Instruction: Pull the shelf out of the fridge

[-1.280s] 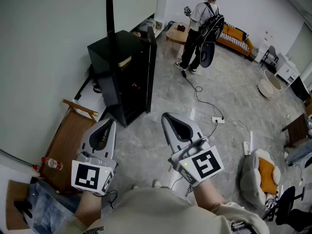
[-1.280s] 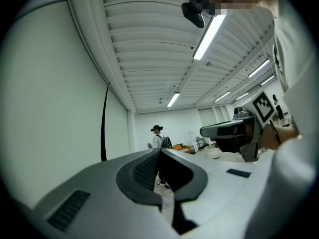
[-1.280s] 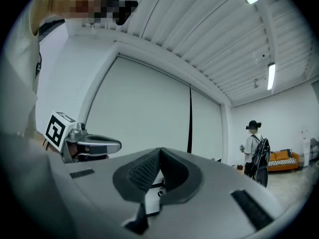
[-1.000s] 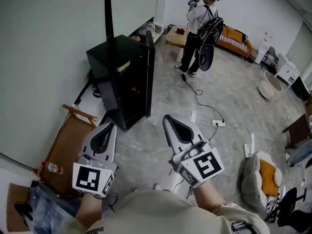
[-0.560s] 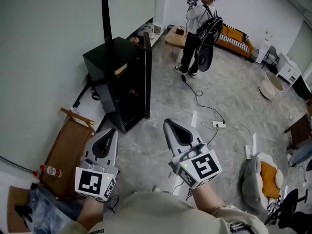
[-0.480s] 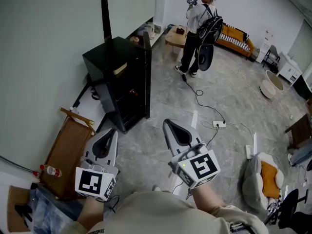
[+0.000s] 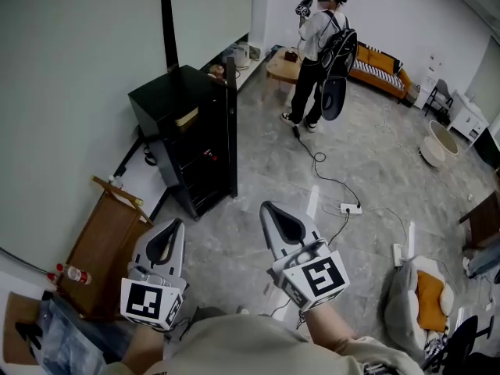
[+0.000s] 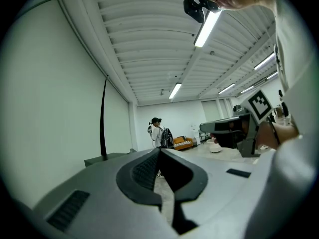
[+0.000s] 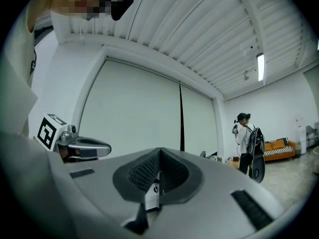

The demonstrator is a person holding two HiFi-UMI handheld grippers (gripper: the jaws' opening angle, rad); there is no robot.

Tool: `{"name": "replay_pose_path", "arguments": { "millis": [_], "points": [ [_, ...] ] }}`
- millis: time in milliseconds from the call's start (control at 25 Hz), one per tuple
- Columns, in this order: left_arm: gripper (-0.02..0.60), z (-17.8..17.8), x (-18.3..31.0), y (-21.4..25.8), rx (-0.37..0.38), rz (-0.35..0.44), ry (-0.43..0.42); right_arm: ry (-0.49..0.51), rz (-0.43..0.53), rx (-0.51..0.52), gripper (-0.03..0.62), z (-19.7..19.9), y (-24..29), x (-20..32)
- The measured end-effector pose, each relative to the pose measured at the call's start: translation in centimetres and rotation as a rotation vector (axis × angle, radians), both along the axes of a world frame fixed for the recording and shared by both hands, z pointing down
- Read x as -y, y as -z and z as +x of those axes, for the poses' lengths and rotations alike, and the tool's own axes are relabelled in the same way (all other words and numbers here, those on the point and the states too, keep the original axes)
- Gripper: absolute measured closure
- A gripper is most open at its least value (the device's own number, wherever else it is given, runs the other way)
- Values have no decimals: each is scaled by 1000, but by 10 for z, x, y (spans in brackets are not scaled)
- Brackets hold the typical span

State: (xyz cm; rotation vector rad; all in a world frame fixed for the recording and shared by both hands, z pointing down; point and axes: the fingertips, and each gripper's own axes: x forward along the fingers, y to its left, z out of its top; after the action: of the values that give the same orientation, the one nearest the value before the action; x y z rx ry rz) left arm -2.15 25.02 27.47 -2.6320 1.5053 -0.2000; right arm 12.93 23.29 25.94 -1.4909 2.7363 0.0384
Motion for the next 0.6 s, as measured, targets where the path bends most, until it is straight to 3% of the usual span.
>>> {"name": "replay_pose_path", "arguments": {
  "millis": [600],
  "points": [
    [575,30,-13,-8,-10,4,1,31,-6,10,599,26,-9,-11]
  ]
}}
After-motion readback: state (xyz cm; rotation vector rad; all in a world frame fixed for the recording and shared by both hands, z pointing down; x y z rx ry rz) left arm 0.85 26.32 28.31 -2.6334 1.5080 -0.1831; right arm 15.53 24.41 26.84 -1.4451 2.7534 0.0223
